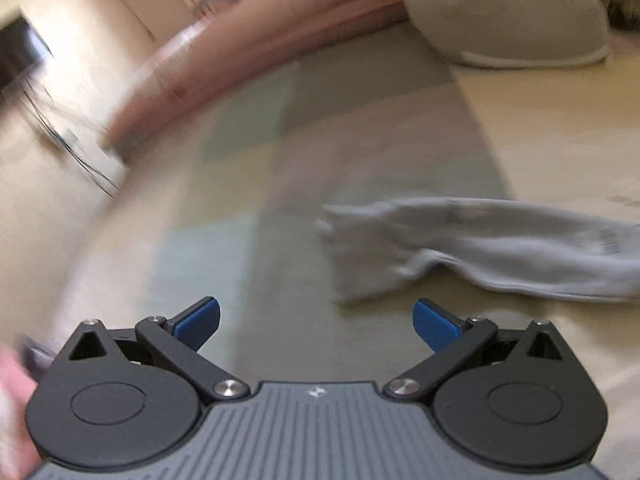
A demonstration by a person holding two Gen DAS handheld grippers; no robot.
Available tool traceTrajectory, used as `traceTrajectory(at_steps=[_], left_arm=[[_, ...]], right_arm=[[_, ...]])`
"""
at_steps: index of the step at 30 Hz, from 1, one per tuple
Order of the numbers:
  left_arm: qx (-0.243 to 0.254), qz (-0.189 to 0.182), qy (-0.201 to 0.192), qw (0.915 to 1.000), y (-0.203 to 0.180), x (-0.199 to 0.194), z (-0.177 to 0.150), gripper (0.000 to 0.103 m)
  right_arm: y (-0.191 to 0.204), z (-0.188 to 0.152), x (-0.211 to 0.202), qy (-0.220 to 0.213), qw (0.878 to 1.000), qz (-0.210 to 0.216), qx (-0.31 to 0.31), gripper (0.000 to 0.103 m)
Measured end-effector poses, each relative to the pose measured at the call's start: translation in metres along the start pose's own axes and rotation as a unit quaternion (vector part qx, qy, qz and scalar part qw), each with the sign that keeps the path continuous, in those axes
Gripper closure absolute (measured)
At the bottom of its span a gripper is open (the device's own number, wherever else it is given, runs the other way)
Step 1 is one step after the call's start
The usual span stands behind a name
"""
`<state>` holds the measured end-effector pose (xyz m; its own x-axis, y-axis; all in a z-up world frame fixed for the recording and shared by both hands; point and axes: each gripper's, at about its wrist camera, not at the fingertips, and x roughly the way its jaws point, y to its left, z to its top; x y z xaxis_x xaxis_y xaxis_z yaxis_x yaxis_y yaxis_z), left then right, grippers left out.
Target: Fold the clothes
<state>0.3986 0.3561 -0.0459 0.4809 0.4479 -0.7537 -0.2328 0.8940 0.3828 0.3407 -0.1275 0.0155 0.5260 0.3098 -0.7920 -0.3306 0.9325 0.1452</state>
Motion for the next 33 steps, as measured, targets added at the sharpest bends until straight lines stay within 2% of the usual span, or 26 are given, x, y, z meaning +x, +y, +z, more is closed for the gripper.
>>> traceTrajectory(at_steps=[5,7,10,14,18,23,25,31,33], left_arm=[[-0.056,-0.100,-0.002,0.9934,-0.008,-0.009,-0.013,0.001],[-0.063,-0.120,0.002,0.9908,-0.018,-0.010,-0.018,0.001],[-0.058,-0.129,0.006,0.9899,-0.036,-0.015,-0.021,0.001],[-0.040,-0.140,-0.007,0.9894,-0.058,-0.030,-0.012,0.001],[0.003,-0.159,-0.033,0.9867,-0.094,-0.047,0.009,0.001],[0.074,-0.194,-0.075,0.9754,-0.158,-0.074,0.033,0.001],[0.097,-0.205,-0.087,0.9700,-0.184,-0.083,0.039,0.001],[0.112,-0.249,-0.069,0.9596,-0.236,-0.100,0.029,0.001],[0.115,-0.256,-0.062,0.9580,-0.245,-0.108,0.023,0.001]], right_arm=[[0.003,0.006,0.012,0.005,1.000,0.022,-0.019,0.037],[0.003,0.008,0.018,0.008,0.999,0.033,-0.028,0.037],[0.002,0.010,0.023,0.013,0.998,0.045,-0.040,0.037],[-0.008,0.009,0.026,0.018,0.998,0.049,-0.041,0.037],[-0.022,0.005,0.028,0.015,0.999,0.040,-0.027,0.038],[-0.046,0.001,0.024,0.007,1.000,0.014,-0.004,0.054],[-0.062,0.001,0.021,0.000,1.000,-0.006,0.001,0.056],[-0.122,0.011,0.016,-0.013,0.998,-0.058,-0.004,0.057],[-0.145,0.020,0.025,-0.005,0.998,-0.052,-0.020,0.057]])
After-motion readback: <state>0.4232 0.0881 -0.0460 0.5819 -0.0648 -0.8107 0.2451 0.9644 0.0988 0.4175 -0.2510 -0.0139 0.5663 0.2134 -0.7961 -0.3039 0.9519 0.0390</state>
